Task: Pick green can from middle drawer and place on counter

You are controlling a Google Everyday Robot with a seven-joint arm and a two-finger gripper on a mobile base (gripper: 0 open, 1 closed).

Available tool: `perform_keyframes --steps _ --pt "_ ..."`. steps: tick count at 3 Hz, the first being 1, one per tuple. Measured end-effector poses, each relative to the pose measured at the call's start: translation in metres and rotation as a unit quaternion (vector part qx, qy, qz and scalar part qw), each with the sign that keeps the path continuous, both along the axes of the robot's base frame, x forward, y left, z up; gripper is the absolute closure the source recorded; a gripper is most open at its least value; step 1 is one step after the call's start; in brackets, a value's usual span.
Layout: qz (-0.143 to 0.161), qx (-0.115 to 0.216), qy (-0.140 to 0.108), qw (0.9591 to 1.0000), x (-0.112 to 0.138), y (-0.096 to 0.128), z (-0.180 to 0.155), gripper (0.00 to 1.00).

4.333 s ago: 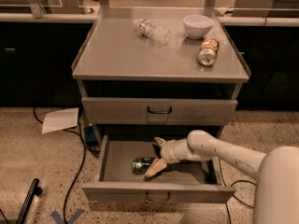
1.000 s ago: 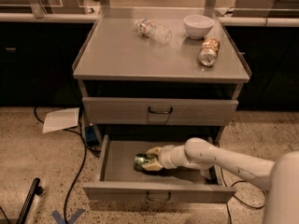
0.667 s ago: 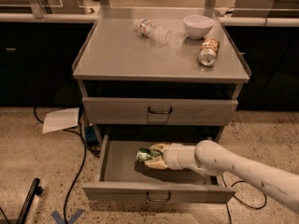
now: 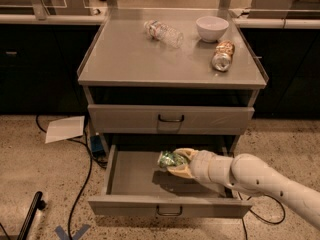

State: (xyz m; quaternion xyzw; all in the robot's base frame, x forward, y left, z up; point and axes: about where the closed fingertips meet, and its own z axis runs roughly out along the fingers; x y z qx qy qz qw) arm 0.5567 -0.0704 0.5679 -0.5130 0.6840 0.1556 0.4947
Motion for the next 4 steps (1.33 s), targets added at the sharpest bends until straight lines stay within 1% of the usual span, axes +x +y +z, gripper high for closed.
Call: perform_keyframes --steps 1,2,3,4 --pt "0.001 0.000 0.000 1.0000 0.000 0.001 0.000 1.00" --pt "0.006 0.005 -0.008 0.9999 -0.001 0.004 0.010 1.00" --pt "0.024 0.010 -0.040 0.9989 -0.009 0.008 0.061 1.00" --pt "0.043 0.001 -0.100 0.9941 -0.015 0.016 0.156 1.00"
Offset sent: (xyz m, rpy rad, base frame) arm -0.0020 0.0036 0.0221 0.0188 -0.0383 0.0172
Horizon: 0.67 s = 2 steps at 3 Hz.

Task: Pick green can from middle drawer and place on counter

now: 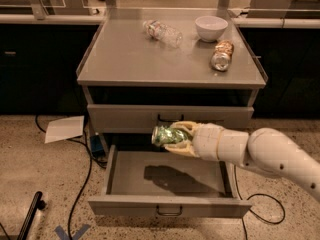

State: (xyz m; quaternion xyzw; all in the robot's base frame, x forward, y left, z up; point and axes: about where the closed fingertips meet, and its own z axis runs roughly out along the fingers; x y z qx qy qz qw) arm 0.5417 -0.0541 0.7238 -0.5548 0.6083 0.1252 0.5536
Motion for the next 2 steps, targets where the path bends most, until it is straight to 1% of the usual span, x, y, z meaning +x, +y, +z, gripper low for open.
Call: perform_keyframes --steps 1,2 --pt "0.013 -0.028 -0.056 0.9980 0.0008 0.0106 0.0903 1.00" --pt "0.017 -0.026 -0.058 0.9978 0.0004 0.0143 0.0931 1.00"
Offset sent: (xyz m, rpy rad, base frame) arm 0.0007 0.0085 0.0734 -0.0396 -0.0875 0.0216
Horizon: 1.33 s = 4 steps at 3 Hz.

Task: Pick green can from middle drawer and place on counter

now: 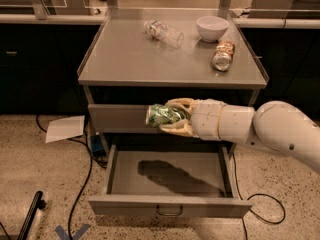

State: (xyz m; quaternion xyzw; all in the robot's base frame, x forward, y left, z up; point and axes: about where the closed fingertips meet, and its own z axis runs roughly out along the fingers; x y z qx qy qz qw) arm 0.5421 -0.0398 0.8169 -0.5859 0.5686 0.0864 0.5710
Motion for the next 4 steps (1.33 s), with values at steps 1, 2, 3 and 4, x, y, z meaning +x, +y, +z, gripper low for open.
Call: perform_keyframes --steps 1,2,3,4 --pt "0.019 -0.018 -0.023 0.9994 0.007 0.017 0.039 1.00" --pt "0.044 -0.055 -0.050 0.9963 0.028 0.045 0.094 1.00" --pt "0.058 -0.087 -0.054 0.9931 0.061 0.063 0.127 1.00" --pt "0.093 -0.100 -0.051 0.9894 0.091 0.099 0.138 1.00"
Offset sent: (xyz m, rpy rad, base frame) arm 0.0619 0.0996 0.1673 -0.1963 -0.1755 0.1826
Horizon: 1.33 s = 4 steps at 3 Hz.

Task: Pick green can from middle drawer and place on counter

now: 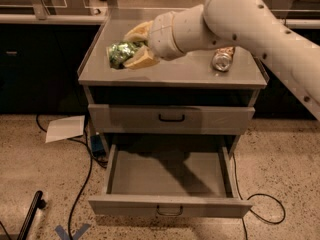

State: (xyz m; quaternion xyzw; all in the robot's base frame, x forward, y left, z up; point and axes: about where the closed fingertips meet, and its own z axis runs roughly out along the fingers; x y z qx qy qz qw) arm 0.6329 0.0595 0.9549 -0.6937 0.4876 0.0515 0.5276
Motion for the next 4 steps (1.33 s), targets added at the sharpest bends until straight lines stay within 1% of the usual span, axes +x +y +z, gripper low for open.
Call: perform_keyframes --steps 1,2,3,4 --pt "0.025 -0.009 0.001 0.9996 0.023 0.031 0.001 1.00" --pt "0.039 -0.022 0.005 0.9990 0.043 0.046 -0.007 1.00" --pt "0.038 -0.036 0.007 0.9986 0.059 0.049 -0.018 1.00" --pt "0.020 -0.046 0.004 0.9987 0.074 0.047 -0.022 1.00"
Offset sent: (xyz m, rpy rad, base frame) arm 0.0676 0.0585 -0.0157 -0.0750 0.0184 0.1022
